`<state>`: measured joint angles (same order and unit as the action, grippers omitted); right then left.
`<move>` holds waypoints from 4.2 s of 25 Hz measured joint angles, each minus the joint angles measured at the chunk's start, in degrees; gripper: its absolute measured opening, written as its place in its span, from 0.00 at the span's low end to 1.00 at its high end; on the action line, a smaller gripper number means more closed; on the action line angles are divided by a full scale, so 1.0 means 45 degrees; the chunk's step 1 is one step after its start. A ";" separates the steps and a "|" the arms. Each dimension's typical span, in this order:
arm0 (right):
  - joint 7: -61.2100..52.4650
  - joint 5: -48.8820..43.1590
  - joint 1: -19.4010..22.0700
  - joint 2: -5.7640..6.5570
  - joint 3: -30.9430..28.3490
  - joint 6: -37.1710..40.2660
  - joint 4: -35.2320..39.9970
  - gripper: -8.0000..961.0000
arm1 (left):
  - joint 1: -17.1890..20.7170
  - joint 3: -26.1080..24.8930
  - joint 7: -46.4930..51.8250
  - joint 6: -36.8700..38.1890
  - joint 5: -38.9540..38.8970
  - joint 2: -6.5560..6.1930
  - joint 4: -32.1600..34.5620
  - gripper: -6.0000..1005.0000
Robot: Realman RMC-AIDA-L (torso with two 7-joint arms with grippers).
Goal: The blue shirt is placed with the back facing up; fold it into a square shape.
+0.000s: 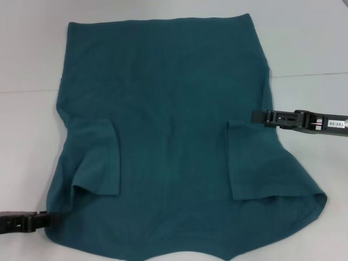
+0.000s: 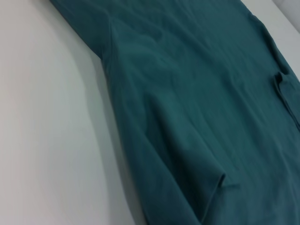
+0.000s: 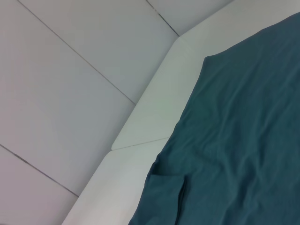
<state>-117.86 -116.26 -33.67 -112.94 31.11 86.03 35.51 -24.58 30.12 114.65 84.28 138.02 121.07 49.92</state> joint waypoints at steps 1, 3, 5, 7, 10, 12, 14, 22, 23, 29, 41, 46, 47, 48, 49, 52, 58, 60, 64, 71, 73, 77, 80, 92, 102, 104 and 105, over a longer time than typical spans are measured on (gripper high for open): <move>0.0000 0.0000 0.0001 0.0001 0.0000 0.0005 0.0000 0.95 | -0.0013 0.0010 -0.0016 -0.0027 0.0001 0.0004 0.0000 0.54; 0.0001 0.0000 0.0002 0.0001 0.0000 0.0013 -0.0001 0.95 | -0.0044 0.0017 -0.0024 -0.0089 -0.0004 0.0006 0.0019 0.46; 0.0000 -0.0001 0.0002 0.0000 -0.0010 0.0019 0.0000 0.95 | -0.0060 -0.0031 -0.0008 -0.0214 -0.0037 0.0004 0.0053 0.38; 0.0001 -0.0001 0.0010 0.0000 -0.0015 0.0028 -0.0001 0.95 | -0.0062 -0.0086 0.0005 -0.0291 -0.0059 0.0002 0.0060 0.30; 0.0017 -0.0005 0.0048 0.0000 -0.0019 0.0055 -0.0001 0.95 | -0.0064 -0.0107 0.0066 -0.0354 -0.0039 -0.0001 0.0060 0.18; 0.0030 -0.0005 0.0076 0.0000 -0.0020 0.0055 0.0000 0.95 | -0.0069 -0.0095 0.0107 -0.0378 -0.0023 -0.0004 0.0060 0.11; 0.0032 -0.0005 0.0088 0.0000 -0.0020 0.0049 -0.0001 0.95 | -0.0079 -0.0072 0.0130 -0.0383 -0.0020 -0.0006 0.0060 0.09; -0.0145 -0.0616 0.0168 0.0173 0.0093 -0.0036 -0.0002 0.95 | -0.0080 -0.0096 0.0133 -0.0130 0.0001 -0.0031 0.0114 0.03; -0.0251 -0.0835 0.0191 0.0242 0.0094 -0.0036 0.0000 0.95 | -0.0066 -0.0108 0.0135 -0.0058 0.0001 -0.0034 0.0138 0.03; -0.1637 -0.2646 0.0469 0.0787 0.0114 0.0260 0.0003 0.95 | -0.0004 -0.0279 0.0163 0.0470 -0.0074 -0.0088 0.0239 0.03; -0.2418 -0.2950 0.2133 0.1150 -0.0214 0.0604 0.0640 0.95 | -0.0004 -0.0640 0.0144 0.0422 -0.0028 -0.0173 0.0243 0.03; -0.2379 -0.3025 0.2312 0.1134 -0.0284 0.0408 0.0586 0.95 | -0.0010 -0.0639 0.0168 0.0357 -0.0022 -0.0174 0.0238 0.03; -0.2359 -0.3050 0.2312 0.1104 -0.0268 0.0349 0.0560 0.95 | -0.0017 -0.0638 0.0167 0.0357 -0.0023 -0.0174 0.0236 0.03; -0.2341 -0.3078 0.2303 0.1059 -0.0250 0.0243 0.0551 0.95 | -0.0023 -0.0638 0.0168 0.0355 -0.0022 -0.0173 0.0235 0.03; -0.2324 -0.3088 0.2280 0.1013 -0.0226 0.0146 0.0545 0.95 | -0.0027 -0.0638 0.0168 0.0352 -0.0020 -0.0172 0.0234 0.03; -0.2262 -0.3096 0.2195 0.0884 -0.0194 -0.0065 0.0534 0.95 | -0.0029 -0.0638 0.0168 0.0362 -0.0017 -0.0169 0.0233 0.03; -0.2218 -0.3166 0.2088 0.0710 -0.0136 -0.0290 0.0514 0.95 | -0.0020 -0.0638 0.0128 0.0362 -0.0009 -0.0165 0.0233 0.03; -0.2216 -0.3255 0.2050 0.0669 -0.0104 -0.0355 0.0506 0.95 | -0.0006 -0.0638 0.0117 0.0349 -0.0009 -0.0164 0.0228 0.03; -0.2185 -0.3362 0.1956 0.0572 0.0002 -0.0379 0.0500 0.95 | -0.0011 -0.0638 0.0109 0.0344 -0.0009 -0.0164 0.0205 0.03; -0.2128 -0.3418 0.1731 0.0386 0.0149 -0.0300 0.0500 0.95 | -0.0026 -0.0639 0.0093 0.0346 -0.0008 -0.0165 0.0195 0.03; -0.2075 -0.3418 0.1664 0.0370 0.0153 -0.0195 0.0502 0.95 | -0.0034 -0.0639 0.0095 0.0347 -0.0008 -0.0165 0.0195 0.03; -0.2046 -0.3410 0.1515 0.0338 0.0169 -0.0147 0.0478 0.95 | -0.0050 -0.0637 0.0091 0.0345 -0.0008 -0.0164 0.0195 0.03; -0.2046 -0.3414 0.1444 0.0328 0.0182 -0.0124 0.0432 0.95 | -0.0061 -0.0632 0.0088 0.0334 -0.0009 -0.0165 0.0189 0.03; -0.2198 -0.3402 0.1850 0.0728 -0.0053 0.0130 0.0494 0.95 | -0.0066 -0.0638 0.0069 0.0311 -0.0062 -0.0165 0.0113 0.03; -0.2261 -0.3423 0.2051 0.0794 0.0092 0.0021 0.0394 0.95 | -0.0065 -0.0582 0.0049 0.0210 -0.0108 -0.0166 0.0097 0.03; -0.2218 -0.3424 0.2032 0.0692 0.0120 -0.0045 0.0390 0.95 | -0.0069 -0.0577 0.0048 0.0199 -0.0108 -0.0165 0.0097 0.04; -0.2218 -0.3424 0.2032 0.0692 0.0120 -0.0045 0.0390 0.95 | -0.0075 -0.0578 0.0048 0.0196 -0.0108 -0.0166 0.0097 0.04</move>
<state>-127.84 -131.66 -24.53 -109.82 31.65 85.83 37.27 -24.92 27.52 114.86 85.16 137.54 120.32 50.36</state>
